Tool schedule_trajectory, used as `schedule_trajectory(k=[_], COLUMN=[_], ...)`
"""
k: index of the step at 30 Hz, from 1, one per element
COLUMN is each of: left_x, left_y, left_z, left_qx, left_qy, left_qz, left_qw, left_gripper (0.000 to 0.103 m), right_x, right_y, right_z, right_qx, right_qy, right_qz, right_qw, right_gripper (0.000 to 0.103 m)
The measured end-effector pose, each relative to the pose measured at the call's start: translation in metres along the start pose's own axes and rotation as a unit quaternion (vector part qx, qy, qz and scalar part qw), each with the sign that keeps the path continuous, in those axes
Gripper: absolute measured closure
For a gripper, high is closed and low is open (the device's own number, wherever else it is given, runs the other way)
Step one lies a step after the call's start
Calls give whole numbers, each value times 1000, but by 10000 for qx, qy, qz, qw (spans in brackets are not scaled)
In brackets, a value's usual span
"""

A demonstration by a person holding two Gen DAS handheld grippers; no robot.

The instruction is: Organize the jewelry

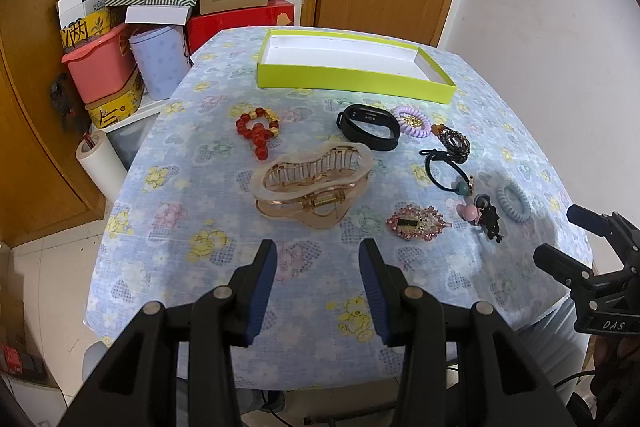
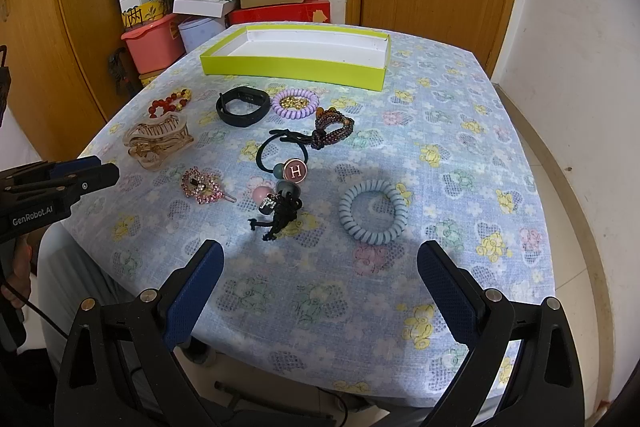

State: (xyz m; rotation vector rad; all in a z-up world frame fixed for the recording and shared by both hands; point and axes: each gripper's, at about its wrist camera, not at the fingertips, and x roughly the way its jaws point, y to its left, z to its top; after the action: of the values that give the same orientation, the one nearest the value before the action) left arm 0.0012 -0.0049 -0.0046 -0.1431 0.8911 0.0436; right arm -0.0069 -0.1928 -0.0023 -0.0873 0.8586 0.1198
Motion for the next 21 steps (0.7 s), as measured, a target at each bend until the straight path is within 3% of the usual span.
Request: schedule_trajectory(k=[21], left_x=[0], left_y=[-3], left_z=[-1], left_qx=[42], left_qy=[50], left_qz=[2], left_qw=[10000], left_gripper=[59], right_x=[0], right_y=[0], right_z=[0], right_qx=[1], right_qy=[-9], right_qz=[6], right_qw=[10000], right_gripper=[5])
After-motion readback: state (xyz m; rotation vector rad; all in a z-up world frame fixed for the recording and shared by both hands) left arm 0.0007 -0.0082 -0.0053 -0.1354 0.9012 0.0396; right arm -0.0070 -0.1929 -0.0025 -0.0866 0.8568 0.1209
